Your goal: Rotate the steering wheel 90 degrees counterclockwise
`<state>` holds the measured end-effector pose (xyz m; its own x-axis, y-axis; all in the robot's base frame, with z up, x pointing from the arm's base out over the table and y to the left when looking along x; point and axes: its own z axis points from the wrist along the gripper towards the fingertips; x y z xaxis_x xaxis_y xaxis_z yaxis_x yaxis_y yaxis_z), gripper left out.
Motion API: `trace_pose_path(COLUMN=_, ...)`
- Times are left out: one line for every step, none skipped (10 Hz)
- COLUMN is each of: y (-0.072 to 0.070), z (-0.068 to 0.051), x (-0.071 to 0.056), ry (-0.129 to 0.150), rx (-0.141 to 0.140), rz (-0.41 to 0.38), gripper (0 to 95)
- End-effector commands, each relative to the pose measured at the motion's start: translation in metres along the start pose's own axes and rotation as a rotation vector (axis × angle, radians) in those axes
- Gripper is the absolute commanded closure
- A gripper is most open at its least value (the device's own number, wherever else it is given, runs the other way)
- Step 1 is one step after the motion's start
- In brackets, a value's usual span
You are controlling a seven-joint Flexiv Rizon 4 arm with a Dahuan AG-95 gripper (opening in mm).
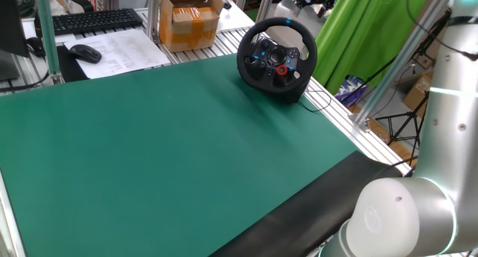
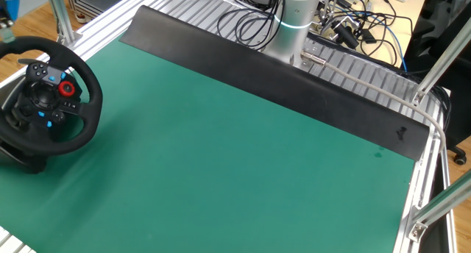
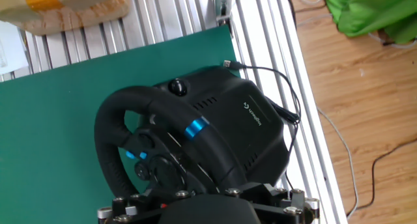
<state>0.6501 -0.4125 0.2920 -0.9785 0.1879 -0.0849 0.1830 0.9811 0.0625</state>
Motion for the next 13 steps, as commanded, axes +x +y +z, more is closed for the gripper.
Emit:
trace_pose_path(y=0.002, z=0.005, x=0.009, ry=-0.019, rx=0.009, rz=0.009, gripper=0.0)
trace_pose_path(y=0.002, z=0.007, x=0.010, ry=-0.021, rx=0.008, rz=0.011, gripper=0.0)
trace_pose_path(y=0.002, z=0.007, x=0.011, ry=-0.020, rx=0.008, rz=0.010, gripper=0.0)
trace_pose_path(y=0.003, z=0.009, x=0.011, ry=-0.022, rx=0.007, rz=0.012, gripper=0.0)
trace_pose_path(y=0.003, z=0.011, x=0.010, ry=-0.026, rx=0.006, rz=0.012, gripper=0.0)
trace_pose_path(y=0.003, z=0.012, x=0.010, ry=-0.030, rx=0.006, rz=0.011, gripper=0.0)
trace_pose_path(y=0.002, z=0.015, x=0.010, ry=-0.031, rx=0.003, rz=0.010, gripper=0.0)
trace_pose_path(y=0.000, z=0.018, x=0.009, ry=-0.034, rx=0.002, rz=0.008, gripper=0.0)
trace_pose_path(y=-0.001, z=0.021, x=0.008, ry=-0.038, rx=-0.003, rz=0.006, gripper=19.0)
trace_pose_path(y=-0.002, z=0.025, x=0.007, ry=-0.042, rx=-0.005, rz=0.002, gripper=19.0)
trace_pose_path(y=-0.004, z=0.029, x=0.006, ry=-0.046, rx=-0.009, rz=-0.001, gripper=19.0)
trace_pose_path(y=-0.006, z=0.035, x=0.004, ry=-0.049, rx=-0.019, rz=-0.002, gripper=19.0)
trace_pose_path(y=-0.006, z=0.037, x=0.004, ry=-0.050, rx=-0.020, rz=-0.003, gripper=19.0)
